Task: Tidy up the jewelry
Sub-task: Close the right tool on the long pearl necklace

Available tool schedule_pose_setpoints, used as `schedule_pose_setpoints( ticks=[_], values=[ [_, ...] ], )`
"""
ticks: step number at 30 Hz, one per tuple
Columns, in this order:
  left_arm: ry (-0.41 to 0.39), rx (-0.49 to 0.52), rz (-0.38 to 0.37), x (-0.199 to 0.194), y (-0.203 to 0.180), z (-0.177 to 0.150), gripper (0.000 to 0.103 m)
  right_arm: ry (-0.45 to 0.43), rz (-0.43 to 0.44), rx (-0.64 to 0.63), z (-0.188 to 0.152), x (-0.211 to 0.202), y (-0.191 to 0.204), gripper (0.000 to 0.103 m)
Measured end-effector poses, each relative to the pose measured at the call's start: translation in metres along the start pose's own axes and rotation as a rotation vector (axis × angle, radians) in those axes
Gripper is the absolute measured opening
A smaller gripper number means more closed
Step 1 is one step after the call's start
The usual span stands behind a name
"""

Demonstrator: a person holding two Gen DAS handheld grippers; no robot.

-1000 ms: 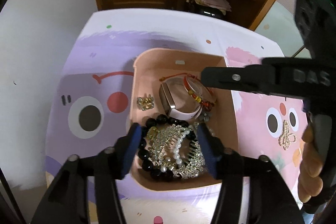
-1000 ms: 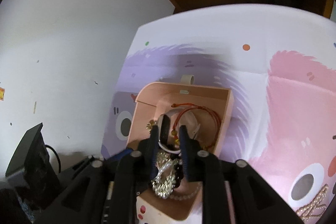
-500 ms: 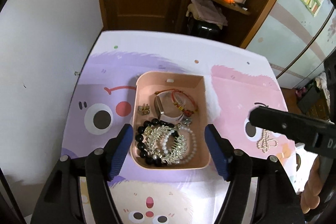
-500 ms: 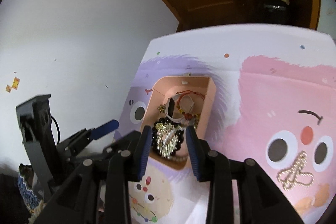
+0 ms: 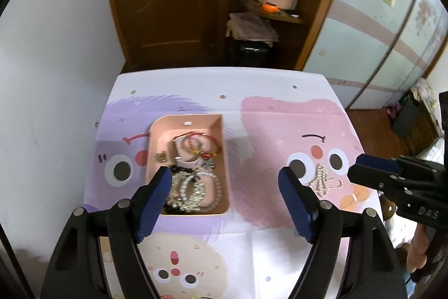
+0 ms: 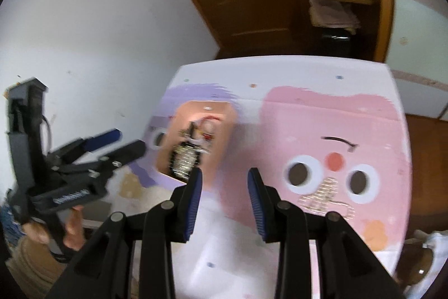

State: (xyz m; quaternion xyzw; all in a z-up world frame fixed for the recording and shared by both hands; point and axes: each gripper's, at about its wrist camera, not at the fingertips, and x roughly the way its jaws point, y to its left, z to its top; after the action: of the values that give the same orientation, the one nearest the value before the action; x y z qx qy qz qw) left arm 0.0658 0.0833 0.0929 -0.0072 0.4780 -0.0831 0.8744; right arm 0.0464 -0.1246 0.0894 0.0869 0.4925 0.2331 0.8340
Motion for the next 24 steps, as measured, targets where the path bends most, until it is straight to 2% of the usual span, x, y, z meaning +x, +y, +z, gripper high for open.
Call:
schedule_pose_setpoints(
  ticks=[7,11,17,21,24],
  values=[
    [0.018,0.111,-0.007,0.020,-0.054,-0.011,0.078,0.040,-0.180,0.053,-0.021,0.003,-0.054,0.034],
    [0.025,0.165,0.018,0.043,-0.078,-0.023,0.078,0.073,-0.242,0.084,-0.033,0.012,-0.081,0.034],
    [0.065,0.191,0.044,0.084,-0.096,-0.045,0.078,0.128,-0.275,0.110,-0.048,0.037,-0.107,0.034],
    [0.125,0.152,0.023,0.111,-0.095,-0.058,0.078,0.172,-0.239,0.119,-0.058,0.058,-0.114,0.034],
    [0.140,0.122,0.009,0.120,-0.091,-0.065,0.078,0.192,-0.219,0.114,-0.060,0.073,-0.111,0.034]
  ],
)
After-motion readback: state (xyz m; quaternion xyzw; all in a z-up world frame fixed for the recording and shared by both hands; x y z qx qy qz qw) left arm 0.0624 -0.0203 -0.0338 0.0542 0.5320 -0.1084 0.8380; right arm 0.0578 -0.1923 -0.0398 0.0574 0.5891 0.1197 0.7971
